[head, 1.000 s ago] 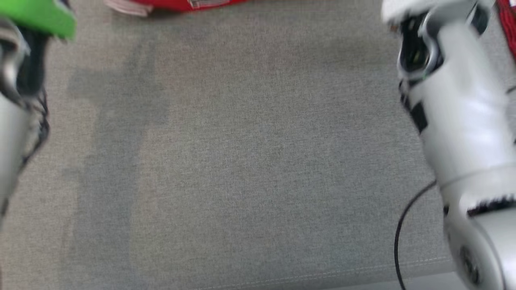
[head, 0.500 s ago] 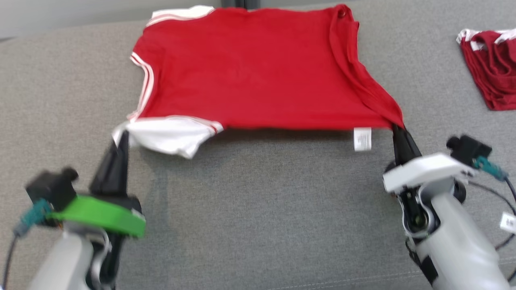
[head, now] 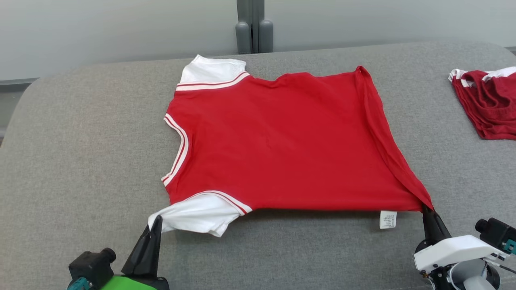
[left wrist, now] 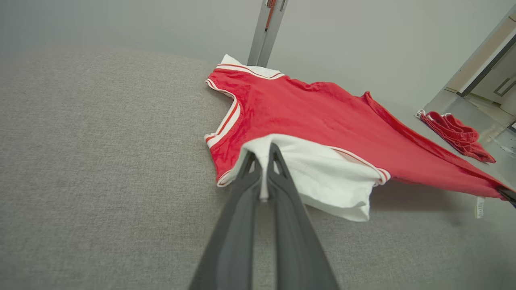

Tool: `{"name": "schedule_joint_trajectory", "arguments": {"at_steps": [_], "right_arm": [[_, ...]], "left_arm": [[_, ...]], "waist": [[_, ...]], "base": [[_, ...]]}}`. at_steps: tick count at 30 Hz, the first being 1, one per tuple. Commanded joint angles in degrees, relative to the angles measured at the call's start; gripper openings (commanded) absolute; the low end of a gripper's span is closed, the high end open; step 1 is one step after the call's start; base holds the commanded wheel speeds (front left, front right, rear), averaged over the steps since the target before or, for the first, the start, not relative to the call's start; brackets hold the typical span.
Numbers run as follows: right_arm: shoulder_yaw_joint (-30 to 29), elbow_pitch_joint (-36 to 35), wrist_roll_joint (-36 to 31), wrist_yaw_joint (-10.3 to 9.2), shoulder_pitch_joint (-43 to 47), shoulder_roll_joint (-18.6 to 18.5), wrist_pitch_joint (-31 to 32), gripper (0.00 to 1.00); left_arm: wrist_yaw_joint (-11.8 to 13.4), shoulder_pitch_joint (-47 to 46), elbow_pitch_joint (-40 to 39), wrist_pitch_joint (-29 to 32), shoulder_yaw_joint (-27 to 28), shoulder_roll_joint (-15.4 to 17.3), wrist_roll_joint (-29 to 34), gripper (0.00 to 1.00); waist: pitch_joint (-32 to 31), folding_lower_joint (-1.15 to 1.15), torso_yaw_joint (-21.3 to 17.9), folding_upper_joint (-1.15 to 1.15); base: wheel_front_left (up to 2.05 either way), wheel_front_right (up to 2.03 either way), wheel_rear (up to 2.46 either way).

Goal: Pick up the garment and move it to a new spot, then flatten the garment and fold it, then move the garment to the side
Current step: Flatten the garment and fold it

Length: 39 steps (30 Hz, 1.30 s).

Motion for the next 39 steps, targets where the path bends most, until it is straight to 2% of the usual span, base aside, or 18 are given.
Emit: {"name": "schedule_joint_trajectory", "arguments": {"at_steps": [1, 9, 21, 32, 39], "right_arm": [[-1.2, -1.0, -0.8, -0.07, 1.5, 0.2, 0.7, 0.0], [-6.8, -5.6, -4.8, -0.08, 6.9, 2.9, 5.7, 0.0], [-9.3, -11.2, -9.7, -0.08, 6.9, 5.4, 12.2, 0.0], [-9.7, -11.9, -10.9, -0.06, 2.3, 6.2, 17.7, 0.0], [-9.9, -9.9, -11.8, -0.06, -2.5, 6.3, 20.6, 0.0]], "left_arm": [[0.5, 1.3, -0.3, 0.2, 0.1, 0.3, -0.3, 0.0], [1.1, 4.3, -0.3, 1.4, -2.5, 0.2, 0.5, 0.0], [-0.8, -0.7, 1.8, 2.7, -4.8, 1.1, 3.1, 0.0], [-4.8, -9.5, 6.4, 4.9, -6.5, 2.3, 4.6, 0.0], [-7.0, -16.9, 10.9, 5.3, -7.0, 2.7, 5.7, 0.0]], "waist": [[-1.0, 0.01, 0.4, 0.0], [-1.9, 0.01, 0.5, 0.0], [-2.7, 0.01, -0.3, 0.0], [-0.5, 0.01, -1.2, 0.0], [1.3, 0.01, -1.8, 0.0]], "base": [[0.0, 0.0, 0.0], [0.0, 0.0, 0.0], [0.0, 0.0, 0.0], [0.0, 0.0, 0.0], [0.0, 0.0, 0.0]]}}
